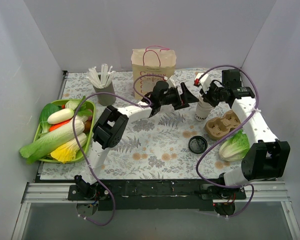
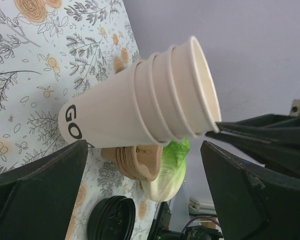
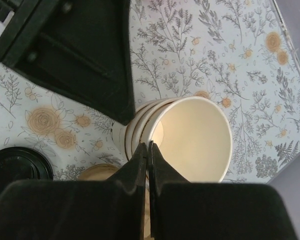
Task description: Pack the takeout coffee
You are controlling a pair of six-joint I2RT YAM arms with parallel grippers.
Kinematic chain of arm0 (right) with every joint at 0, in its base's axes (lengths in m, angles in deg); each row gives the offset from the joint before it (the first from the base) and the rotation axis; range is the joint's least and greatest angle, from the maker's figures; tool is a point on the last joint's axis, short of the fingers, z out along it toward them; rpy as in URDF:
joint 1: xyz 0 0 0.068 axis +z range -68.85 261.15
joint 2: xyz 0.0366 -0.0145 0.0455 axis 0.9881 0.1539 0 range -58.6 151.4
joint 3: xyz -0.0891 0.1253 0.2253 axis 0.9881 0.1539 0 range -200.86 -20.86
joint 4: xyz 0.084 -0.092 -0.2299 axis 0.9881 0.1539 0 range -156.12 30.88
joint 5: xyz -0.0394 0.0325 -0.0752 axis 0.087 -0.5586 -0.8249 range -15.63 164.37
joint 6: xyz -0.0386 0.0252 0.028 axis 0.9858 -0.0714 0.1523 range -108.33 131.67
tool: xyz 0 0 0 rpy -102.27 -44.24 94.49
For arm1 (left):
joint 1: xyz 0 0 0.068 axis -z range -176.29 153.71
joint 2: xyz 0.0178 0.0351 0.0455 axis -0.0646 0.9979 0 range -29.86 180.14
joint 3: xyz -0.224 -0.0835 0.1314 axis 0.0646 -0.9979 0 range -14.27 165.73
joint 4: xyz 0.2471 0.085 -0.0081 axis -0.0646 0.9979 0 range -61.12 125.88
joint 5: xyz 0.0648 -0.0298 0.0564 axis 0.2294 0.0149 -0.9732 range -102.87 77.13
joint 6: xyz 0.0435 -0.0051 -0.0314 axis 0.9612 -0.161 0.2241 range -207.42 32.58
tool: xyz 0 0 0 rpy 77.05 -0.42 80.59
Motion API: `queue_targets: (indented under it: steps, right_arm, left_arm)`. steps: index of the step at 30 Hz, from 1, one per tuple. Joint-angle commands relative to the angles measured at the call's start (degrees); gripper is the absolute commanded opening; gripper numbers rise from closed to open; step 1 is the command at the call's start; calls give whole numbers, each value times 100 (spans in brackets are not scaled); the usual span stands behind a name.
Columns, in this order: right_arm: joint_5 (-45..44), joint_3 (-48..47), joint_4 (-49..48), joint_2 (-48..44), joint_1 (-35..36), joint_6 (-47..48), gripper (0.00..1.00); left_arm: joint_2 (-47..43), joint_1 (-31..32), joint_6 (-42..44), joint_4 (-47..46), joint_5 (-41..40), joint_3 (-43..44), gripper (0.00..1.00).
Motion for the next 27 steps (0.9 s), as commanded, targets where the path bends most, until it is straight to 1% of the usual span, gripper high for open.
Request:
queue_targets:
  steps: [1, 7, 13, 20, 23, 27]
  right_arm:
    - [144, 175, -37, -258, 63, 187, 1]
    - [188, 351, -1, -433, 143, 266, 1]
    - [135, 404, -212, -530, 160, 205, 1]
    - [83, 316, -256, -434, 152, 161, 1]
    - [-136, 325, -300, -364, 160, 135, 1]
    - [-190, 343, -379, -328, 152, 73, 1]
  left_arm:
    - [-58, -61, -557, -238, -56, 170, 98]
    - [92, 18, -478, -177, -214, 302, 98]
    - [127, 27, -417, -124, -223, 171, 98]
    - [153, 19, -425, -106, -249, 162, 98]
    - [110, 10, -461, -343, -22, 179, 98]
    - [13, -25, -583, -931, 392, 171, 98]
